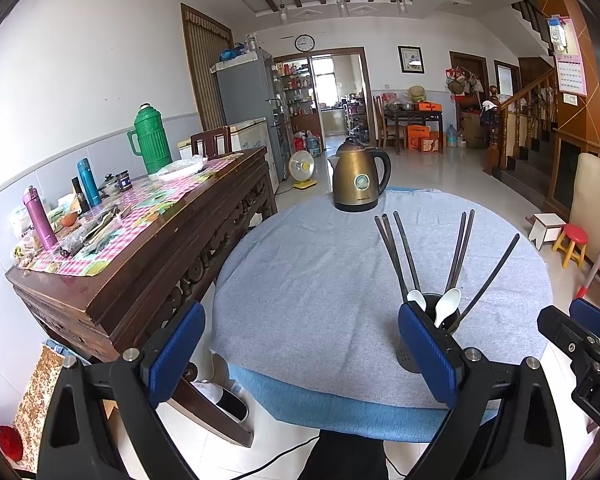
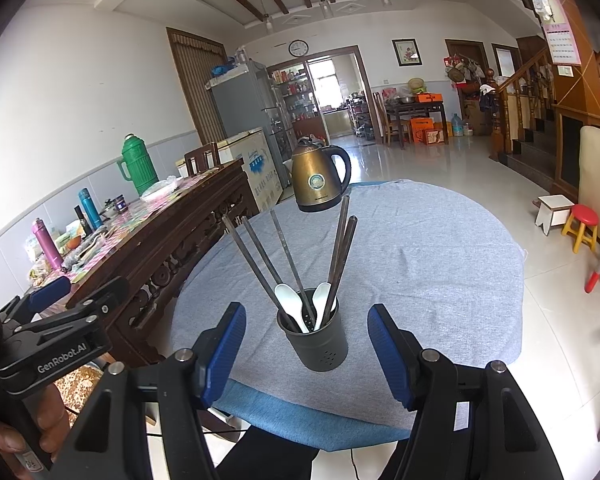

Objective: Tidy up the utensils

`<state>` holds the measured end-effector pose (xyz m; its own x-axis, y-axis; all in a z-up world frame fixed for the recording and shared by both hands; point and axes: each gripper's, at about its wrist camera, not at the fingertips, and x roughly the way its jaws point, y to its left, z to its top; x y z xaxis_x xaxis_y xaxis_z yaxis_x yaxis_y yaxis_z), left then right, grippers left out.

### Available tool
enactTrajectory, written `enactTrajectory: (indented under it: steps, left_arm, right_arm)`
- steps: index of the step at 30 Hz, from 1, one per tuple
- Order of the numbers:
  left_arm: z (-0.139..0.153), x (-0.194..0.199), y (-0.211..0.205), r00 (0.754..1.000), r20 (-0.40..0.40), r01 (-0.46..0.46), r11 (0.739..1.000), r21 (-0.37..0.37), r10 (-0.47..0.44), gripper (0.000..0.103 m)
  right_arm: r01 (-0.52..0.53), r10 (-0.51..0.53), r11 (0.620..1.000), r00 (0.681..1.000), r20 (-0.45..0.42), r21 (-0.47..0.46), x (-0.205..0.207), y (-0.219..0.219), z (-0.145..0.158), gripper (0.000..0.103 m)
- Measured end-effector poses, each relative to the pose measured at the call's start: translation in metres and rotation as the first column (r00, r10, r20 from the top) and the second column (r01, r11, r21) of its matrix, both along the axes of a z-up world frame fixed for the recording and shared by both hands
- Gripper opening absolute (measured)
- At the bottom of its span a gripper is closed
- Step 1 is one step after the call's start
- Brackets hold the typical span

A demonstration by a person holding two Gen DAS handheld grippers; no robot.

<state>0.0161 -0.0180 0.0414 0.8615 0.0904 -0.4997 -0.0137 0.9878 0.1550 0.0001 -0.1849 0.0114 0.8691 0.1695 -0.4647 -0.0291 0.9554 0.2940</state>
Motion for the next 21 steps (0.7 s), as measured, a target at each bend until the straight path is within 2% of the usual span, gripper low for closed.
enactTrajectory:
  steps: [21]
  left_arm:
    - [-0.0025, -0.0014, 0.0031, 1.0, -0.001, -0.007, 1.0, -0.004, 0.007, 0.097]
  right_arm:
    - [-0.007, 0.007, 1.0, 1.0, 0.0, -0.005, -0.0022, 0.003, -0.0014, 0.067]
